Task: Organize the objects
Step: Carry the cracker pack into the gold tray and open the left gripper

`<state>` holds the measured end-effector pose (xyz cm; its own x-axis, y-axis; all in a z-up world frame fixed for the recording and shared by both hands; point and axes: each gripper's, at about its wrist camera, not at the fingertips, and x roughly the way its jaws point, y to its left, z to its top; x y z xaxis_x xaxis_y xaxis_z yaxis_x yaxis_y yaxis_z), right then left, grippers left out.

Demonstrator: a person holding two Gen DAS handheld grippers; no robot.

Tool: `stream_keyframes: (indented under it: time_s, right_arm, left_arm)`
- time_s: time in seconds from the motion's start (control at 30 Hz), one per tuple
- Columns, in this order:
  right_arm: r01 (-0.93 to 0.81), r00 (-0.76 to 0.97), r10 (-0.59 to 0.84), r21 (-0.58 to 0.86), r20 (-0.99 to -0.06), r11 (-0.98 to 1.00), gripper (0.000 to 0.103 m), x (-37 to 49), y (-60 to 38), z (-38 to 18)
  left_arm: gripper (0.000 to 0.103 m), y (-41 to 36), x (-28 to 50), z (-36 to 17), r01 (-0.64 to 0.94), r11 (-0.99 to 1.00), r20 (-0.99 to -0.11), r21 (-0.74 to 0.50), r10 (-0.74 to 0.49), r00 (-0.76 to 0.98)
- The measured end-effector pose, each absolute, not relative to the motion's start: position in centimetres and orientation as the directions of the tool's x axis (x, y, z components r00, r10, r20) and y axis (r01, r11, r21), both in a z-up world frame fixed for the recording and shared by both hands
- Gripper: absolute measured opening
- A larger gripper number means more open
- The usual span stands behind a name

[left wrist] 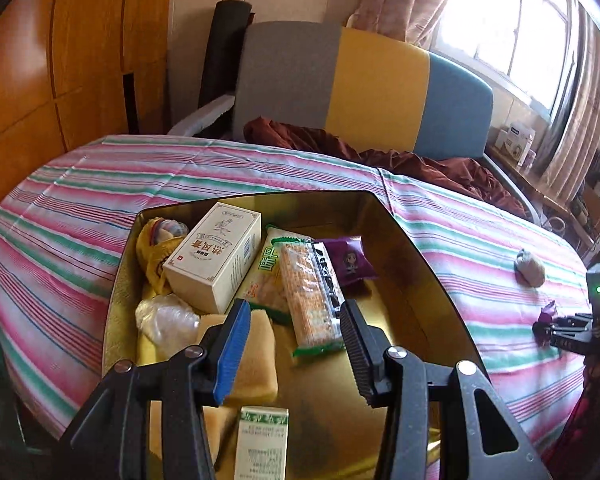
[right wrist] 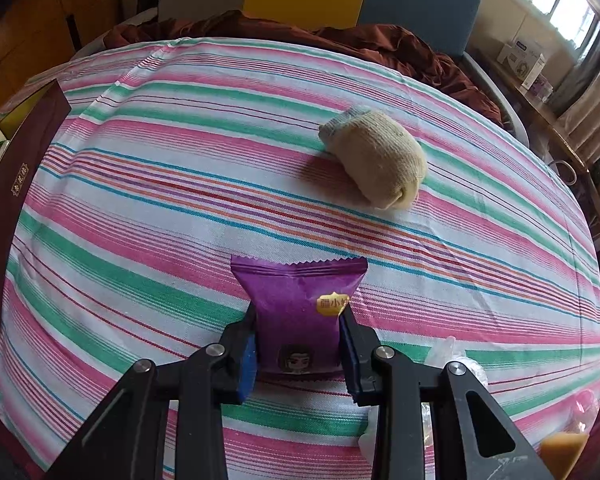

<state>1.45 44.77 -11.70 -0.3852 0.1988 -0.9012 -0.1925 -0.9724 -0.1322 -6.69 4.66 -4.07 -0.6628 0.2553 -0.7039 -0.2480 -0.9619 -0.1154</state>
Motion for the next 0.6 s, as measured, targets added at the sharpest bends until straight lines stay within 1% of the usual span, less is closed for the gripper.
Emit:
stream_keyframes:
  time_s: [0.2, 0.6]
  right_arm:
    - [-0.186, -0.386, 0.216, -0.154, -0.897, -0.971, 0.035, 1.5, 44.5, -11.7]
    - [-0.181, -0.385, 0.254, -0.197, -0.888, -0.964, 0.034, 1.5, 43.8, -11.7]
  left_arm:
    - [0.047, 4.7, -5.0, -3.9, -0.26, -0.962, -0.693, -0.077, 0.239, -0.68]
    - [0.047, 4.6, -3.8, -4.8, -0.269, -0.96, -0.707, -0.077, 0.242, -0.665]
